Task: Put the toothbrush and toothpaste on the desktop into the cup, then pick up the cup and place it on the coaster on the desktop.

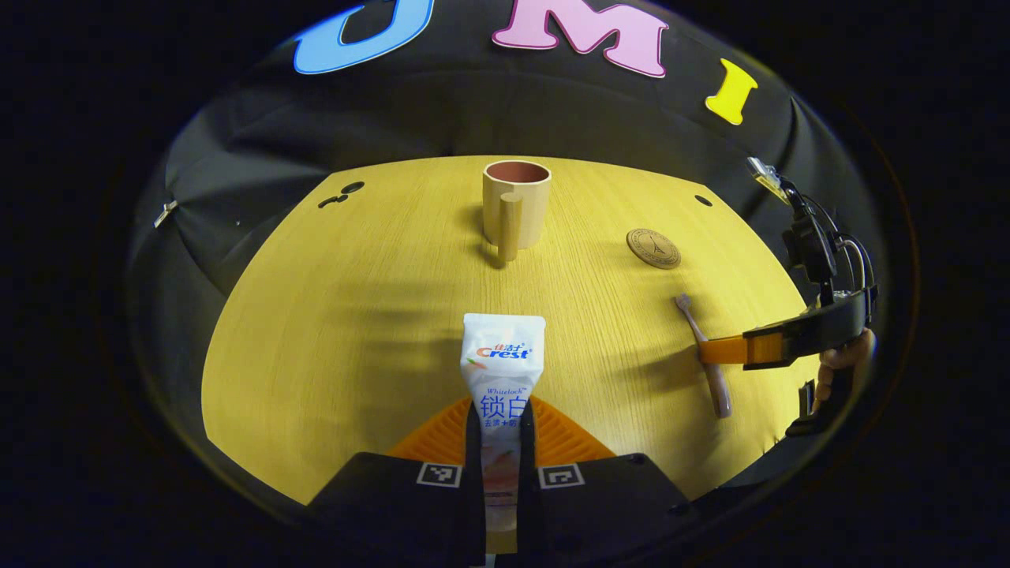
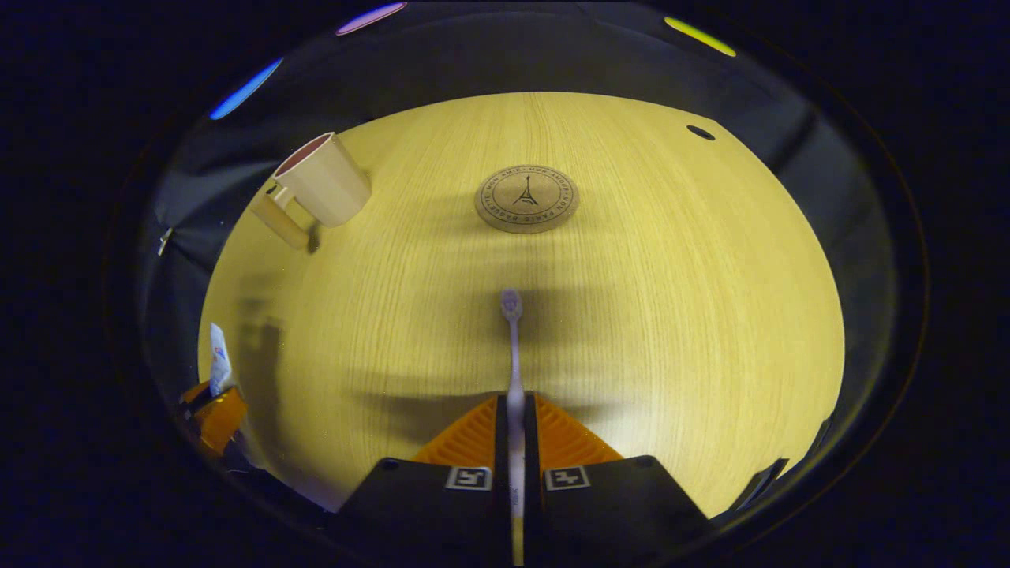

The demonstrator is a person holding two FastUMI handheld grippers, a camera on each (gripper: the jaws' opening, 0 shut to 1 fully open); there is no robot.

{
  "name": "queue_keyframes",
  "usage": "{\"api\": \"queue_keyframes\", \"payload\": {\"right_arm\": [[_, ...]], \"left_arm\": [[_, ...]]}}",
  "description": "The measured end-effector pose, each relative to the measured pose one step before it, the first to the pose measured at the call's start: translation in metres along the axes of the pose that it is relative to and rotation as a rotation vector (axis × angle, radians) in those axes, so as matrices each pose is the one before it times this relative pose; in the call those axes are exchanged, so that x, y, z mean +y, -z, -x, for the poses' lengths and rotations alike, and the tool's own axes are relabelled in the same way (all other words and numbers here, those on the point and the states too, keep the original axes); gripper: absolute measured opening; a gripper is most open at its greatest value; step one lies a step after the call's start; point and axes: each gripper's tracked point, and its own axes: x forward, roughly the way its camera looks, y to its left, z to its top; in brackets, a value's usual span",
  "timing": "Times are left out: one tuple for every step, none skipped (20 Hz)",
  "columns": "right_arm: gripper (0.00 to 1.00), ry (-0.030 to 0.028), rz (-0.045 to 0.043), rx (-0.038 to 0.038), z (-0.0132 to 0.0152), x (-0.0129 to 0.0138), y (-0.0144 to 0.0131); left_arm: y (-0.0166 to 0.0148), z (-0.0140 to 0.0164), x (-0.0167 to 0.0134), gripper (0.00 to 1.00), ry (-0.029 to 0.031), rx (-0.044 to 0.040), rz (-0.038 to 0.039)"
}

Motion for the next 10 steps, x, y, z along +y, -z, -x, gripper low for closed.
{"api": "queue_keyframes", "payload": {"right_arm": [[0.1, -0.03206, 0.00366, 0.00024, 0.00198, 0.00344, -0.00155], [0.08, -0.01591, 0.00955, 0.00265, 0.0032, 0.00076, 0.00204], [0.08, -0.01244, 0.00644, 0.00573, 0.00023, 0.00073, 0.00128], [0.08, -0.00865, 0.0052, -0.004, -0.00071, 0.00065, 0.00028], [0.08, -0.00995, 0.00141, 0.00169, 0.00126, 0.00032, 0.00169], [0.08, -0.00668, 0.00056, 0.00042, 0.00046, 0.00017, 0.00038], [0.08, -0.00738, 0.00238, -0.0038, 0.00271, 0.00032, -0.00111], [0.08, -0.00811, 0.00854, -0.00775, 0.00206, 0.00071, -0.00084], [0.08, -0.00444, 0.0097, -0.00951, 0.00292, -0.00114, -0.00208], [0.08, -0.00566, 0.00592, -0.00631, 0.00208, -0.00012, -0.00128]], "left_arm": [[0.00013, -0.00014, -0.00026, 0.21, -0.00126, 0.00141, 0.00593], [-0.00036, -0.00026, 0.00023, 0.21, 0.00027, 0.00305, 0.007], [-0.00057, -0.00021, 0.00036, 0.21, 0.00008, 0.00055, 0.00789], [-0.00274, -0.00057, 0.00054, 0.21, -0.00005, -0.00257, 0.00859], [-0.00281, -0.00156, 0.00085, 0.21, -0.00089, -0.00332, 0.00876], [-0.00492, -0.00064, 0.00116, 0.21, -0.0004, -0.00619, 0.00998], [-0.00438, 0.00078, -0.00023, 0.21, 0.00217, -0.00976, 0.01151], [-0.00581, 0.00186, -0.00011, 0.21, 0.00448, -0.01043, 0.01256], [-0.00478, 0.00351, 0.00034, 0.16, 0.00169, -0.01075, 0.0134], [-0.00859, 0.00232, 0.00097, 0.21, 0.00098, -0.01281, 0.01363]]}}
